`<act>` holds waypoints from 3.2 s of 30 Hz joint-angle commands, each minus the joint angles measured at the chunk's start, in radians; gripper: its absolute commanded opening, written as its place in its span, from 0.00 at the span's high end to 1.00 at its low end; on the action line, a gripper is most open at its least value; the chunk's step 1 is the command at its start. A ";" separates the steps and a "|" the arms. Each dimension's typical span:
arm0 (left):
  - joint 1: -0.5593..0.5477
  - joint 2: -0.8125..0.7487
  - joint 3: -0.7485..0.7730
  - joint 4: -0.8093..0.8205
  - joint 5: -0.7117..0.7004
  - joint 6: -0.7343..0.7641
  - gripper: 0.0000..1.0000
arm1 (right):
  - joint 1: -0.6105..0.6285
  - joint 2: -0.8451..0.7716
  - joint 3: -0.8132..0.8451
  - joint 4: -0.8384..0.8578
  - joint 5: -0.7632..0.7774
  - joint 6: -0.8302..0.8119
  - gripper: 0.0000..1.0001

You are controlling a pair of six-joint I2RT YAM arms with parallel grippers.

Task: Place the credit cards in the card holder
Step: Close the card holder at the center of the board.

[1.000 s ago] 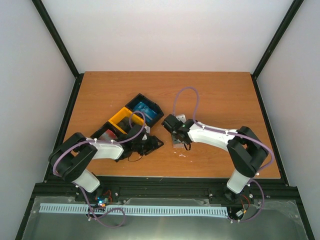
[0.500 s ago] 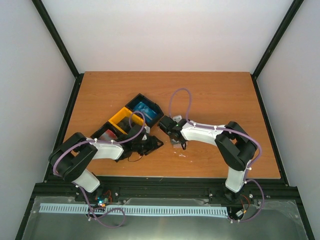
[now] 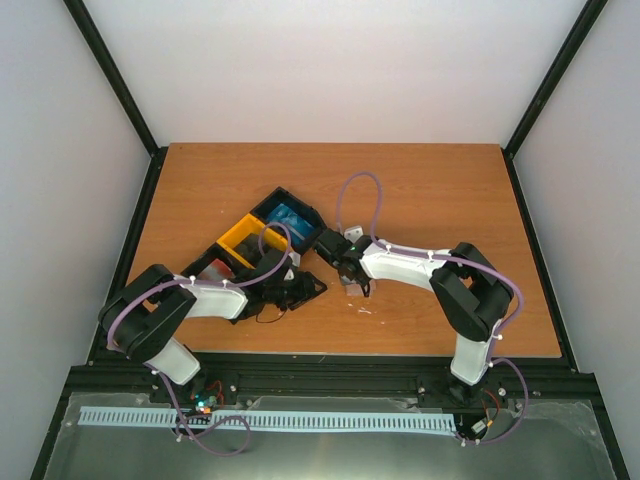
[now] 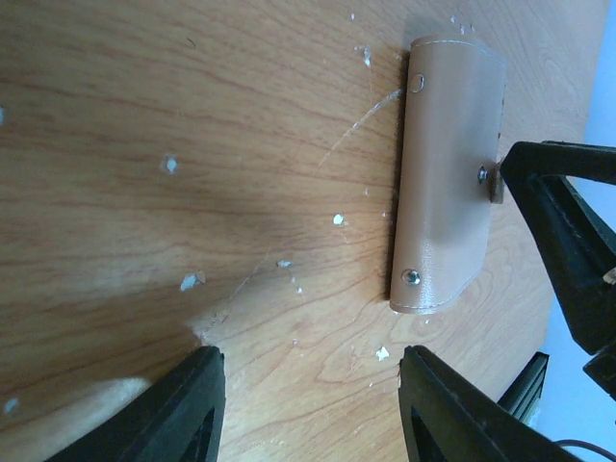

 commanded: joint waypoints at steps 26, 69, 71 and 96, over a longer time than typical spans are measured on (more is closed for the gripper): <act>0.009 0.014 0.017 -0.046 -0.007 0.037 0.50 | 0.015 0.043 0.027 -0.023 0.027 0.054 0.80; 0.009 0.045 0.034 -0.036 0.004 0.042 0.49 | 0.015 -0.007 0.020 -0.104 0.069 0.106 0.85; 0.009 0.045 0.032 -0.036 0.005 0.042 0.49 | 0.014 -0.006 0.020 -0.109 0.071 0.109 0.87; 0.009 0.145 0.109 0.008 0.067 0.047 0.48 | -0.019 -0.041 -0.033 0.038 -0.060 0.089 0.97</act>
